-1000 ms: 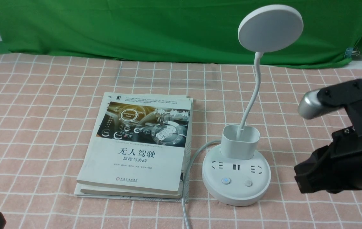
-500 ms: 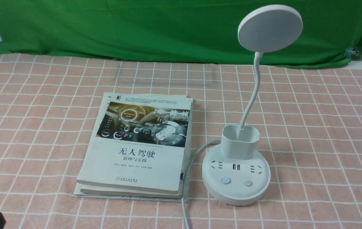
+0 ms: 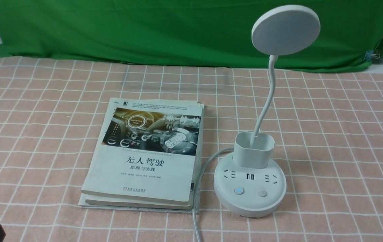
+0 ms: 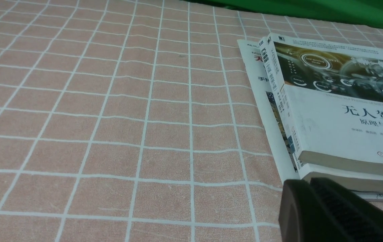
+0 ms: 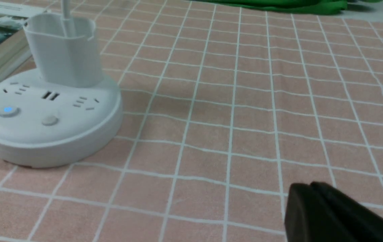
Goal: Turn off the table lamp on the pink coffee tablecloth by hand.
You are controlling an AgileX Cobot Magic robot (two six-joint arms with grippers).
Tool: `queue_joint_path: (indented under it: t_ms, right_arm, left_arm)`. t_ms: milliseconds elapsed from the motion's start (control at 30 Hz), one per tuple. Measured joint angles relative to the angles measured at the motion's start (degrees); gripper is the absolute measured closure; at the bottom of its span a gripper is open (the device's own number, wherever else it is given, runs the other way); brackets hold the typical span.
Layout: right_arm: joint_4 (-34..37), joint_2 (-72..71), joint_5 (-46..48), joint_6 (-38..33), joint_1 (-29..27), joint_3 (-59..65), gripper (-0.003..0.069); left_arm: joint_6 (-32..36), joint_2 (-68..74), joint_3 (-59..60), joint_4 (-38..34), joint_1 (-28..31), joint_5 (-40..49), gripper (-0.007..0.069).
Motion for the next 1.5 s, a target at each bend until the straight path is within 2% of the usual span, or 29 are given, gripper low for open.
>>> queue_joint_path:
  t_ms: [1500]
  right_arm:
    - [-0.04, 0.00, 0.00, -0.38, -0.06, 0.00, 0.0540]
  left_arm:
    - [0.00, 0.00, 0.00, 0.16, 0.00, 0.00, 0.0618]
